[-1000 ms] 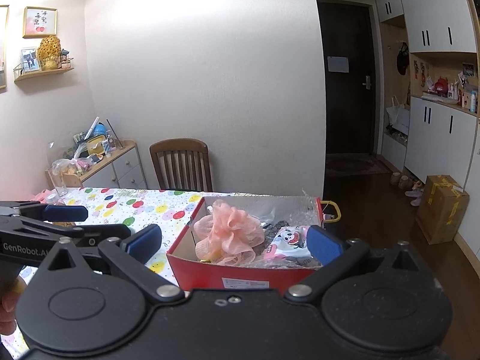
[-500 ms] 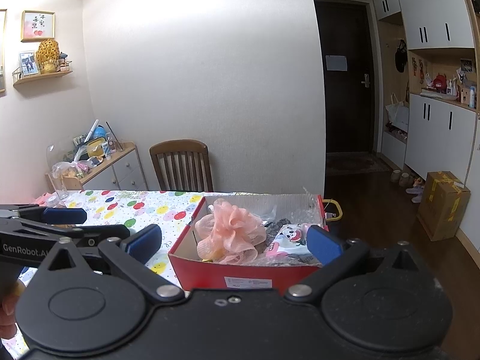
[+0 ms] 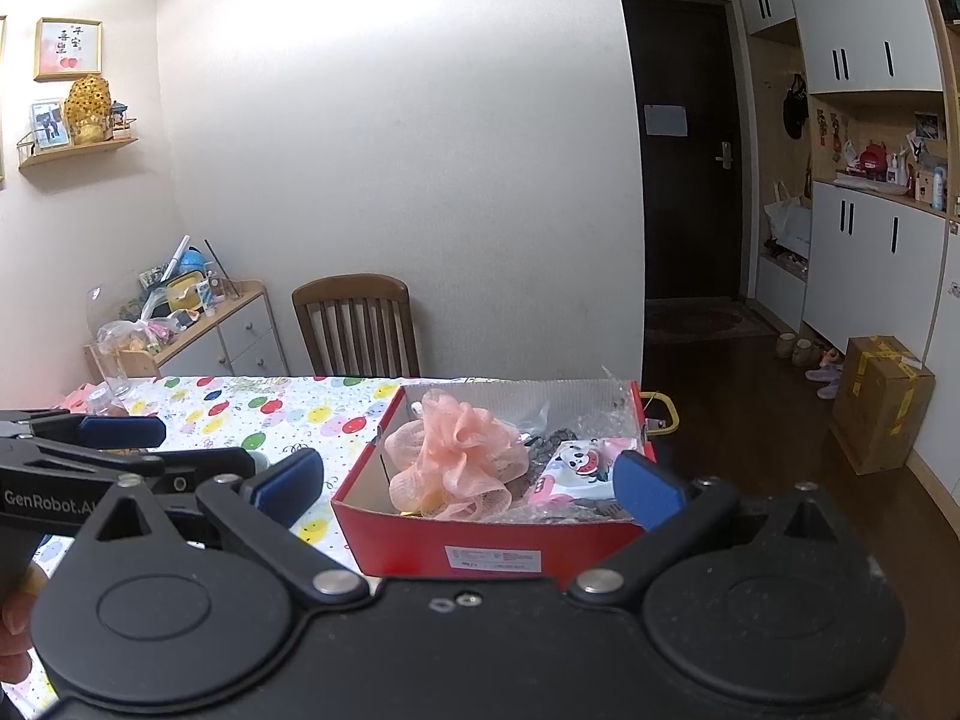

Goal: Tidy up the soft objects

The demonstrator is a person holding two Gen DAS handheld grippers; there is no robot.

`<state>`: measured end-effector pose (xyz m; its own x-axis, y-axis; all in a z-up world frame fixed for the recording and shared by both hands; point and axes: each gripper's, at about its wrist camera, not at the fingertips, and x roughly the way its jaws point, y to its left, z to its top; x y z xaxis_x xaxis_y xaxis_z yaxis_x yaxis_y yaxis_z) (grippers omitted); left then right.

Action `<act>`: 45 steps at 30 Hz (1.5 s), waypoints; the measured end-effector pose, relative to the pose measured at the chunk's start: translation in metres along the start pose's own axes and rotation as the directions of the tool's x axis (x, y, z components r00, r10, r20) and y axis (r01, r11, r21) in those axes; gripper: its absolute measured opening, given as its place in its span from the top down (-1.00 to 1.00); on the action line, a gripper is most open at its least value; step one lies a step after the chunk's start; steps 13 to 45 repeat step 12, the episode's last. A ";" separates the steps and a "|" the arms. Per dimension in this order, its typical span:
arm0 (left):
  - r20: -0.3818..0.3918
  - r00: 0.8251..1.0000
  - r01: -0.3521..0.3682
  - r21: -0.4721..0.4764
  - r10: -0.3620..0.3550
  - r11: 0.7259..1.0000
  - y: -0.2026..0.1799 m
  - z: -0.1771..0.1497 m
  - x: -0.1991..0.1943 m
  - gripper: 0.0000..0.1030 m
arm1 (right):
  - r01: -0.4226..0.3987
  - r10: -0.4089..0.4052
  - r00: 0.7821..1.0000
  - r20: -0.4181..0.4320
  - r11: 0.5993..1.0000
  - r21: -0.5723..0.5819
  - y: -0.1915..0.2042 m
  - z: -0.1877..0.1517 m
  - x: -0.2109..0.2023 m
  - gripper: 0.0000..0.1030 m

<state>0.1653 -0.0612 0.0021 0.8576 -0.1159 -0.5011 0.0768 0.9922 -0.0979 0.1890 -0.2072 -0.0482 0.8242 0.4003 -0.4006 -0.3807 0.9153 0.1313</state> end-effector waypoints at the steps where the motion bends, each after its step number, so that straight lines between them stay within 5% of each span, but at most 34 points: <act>1: -0.001 1.000 -0.001 0.002 0.001 1.000 0.000 0.000 0.000 -0.97 | 0.000 0.000 1.000 -0.001 1.000 0.003 0.000 0.000 0.000 -1.00; 45: -0.026 1.000 -0.010 -0.018 0.010 1.000 -0.001 0.000 0.005 -0.97 | 0.011 -0.010 1.000 -0.025 1.000 0.016 0.000 -0.003 0.005 -1.00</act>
